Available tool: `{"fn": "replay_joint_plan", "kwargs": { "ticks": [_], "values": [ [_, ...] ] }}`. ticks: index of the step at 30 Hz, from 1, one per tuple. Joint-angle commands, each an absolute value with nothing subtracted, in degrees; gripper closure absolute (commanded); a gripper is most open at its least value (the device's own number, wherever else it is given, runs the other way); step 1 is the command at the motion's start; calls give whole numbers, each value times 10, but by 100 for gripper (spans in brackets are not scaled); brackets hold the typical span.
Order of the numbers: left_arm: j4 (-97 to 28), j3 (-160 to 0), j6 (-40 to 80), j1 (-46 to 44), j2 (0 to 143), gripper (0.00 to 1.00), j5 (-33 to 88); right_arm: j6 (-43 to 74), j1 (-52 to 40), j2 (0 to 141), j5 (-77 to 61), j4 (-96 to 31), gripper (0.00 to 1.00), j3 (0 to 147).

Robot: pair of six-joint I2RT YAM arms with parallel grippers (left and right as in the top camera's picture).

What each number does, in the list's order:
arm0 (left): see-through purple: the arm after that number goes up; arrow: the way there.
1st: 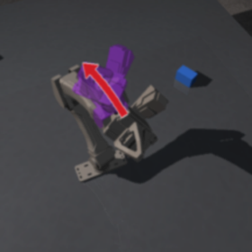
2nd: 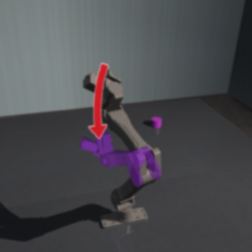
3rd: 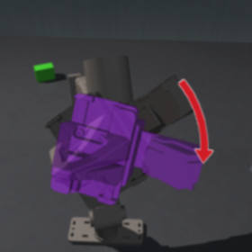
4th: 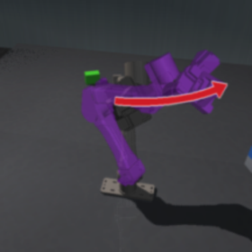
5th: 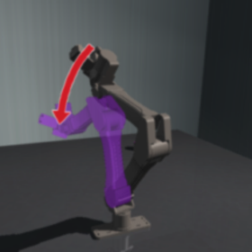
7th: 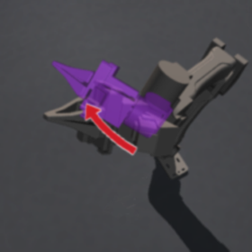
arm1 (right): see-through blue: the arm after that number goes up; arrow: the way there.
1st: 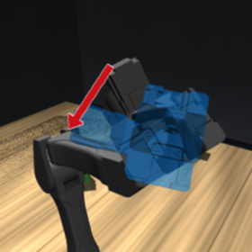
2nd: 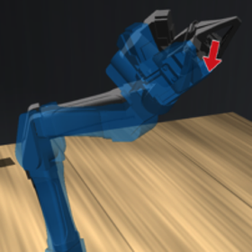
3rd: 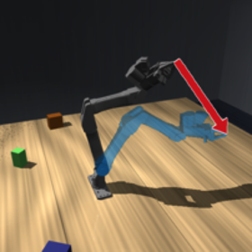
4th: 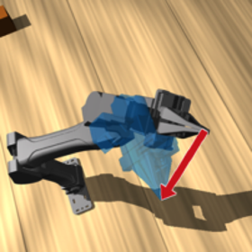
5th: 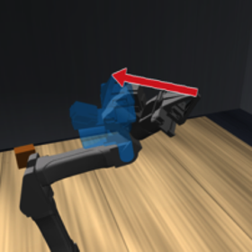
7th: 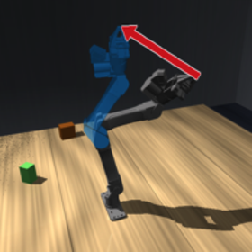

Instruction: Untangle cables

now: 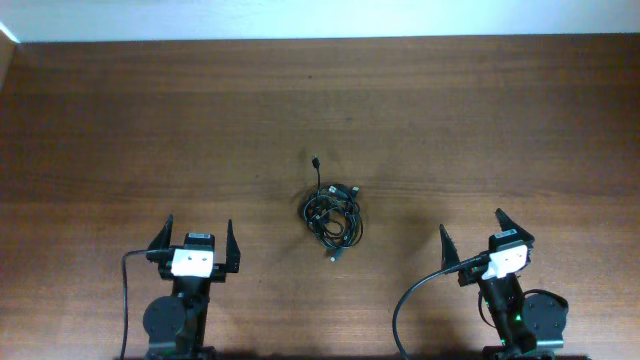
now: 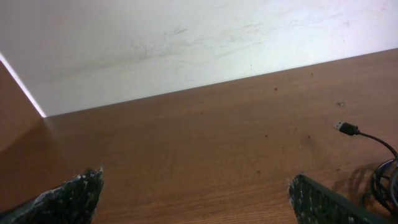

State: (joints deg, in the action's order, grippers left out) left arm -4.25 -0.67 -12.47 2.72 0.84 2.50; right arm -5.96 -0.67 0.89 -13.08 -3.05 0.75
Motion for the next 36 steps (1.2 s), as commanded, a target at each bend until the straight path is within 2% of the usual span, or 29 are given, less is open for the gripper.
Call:
{"fn": "replay_joint_plan", "kwargs": {
  "ticks": [1, 6, 9, 12, 18, 26, 29, 33, 34, 36],
  "values": [
    [-46, -15, -131, 25, 8, 1, 21, -55, -4, 5, -132, -28, 1, 13],
    [-51, -60, -108, 25, 33, 1, 36, -23, -4, 5, -133, -86, 1, 87],
    [-62, -130, -108, 25, 94, 1, 52, -23, -4, 17, -135, -167, 1, 158],
    [-134, -248, -107, 25, 187, 1, 64, -23, -4, 72, -135, -242, 1, 252],
    [-248, -452, -105, 25, 392, 1, 88, -23, -4, 274, -165, -325, 1, 445],
    [-532, -800, -97, -18, 742, 1, 127, -23, -4, 581, -224, -518, 1, 720],
    [-535, -817, -96, -36, 821, 1, 143, -23, -4, 653, -308, -523, 1, 736],
    [-551, -817, -83, -38, 896, 1, 225, -23, -4, 730, -358, -549, 1, 736],
    [-553, -817, -82, -44, 914, 2, 225, -23, -4, 744, -358, -555, 1, 736],
    [-559, -816, -82, -69, 940, 13, 225, -26, -4, 763, -358, -560, 1, 736]
  ]
}}
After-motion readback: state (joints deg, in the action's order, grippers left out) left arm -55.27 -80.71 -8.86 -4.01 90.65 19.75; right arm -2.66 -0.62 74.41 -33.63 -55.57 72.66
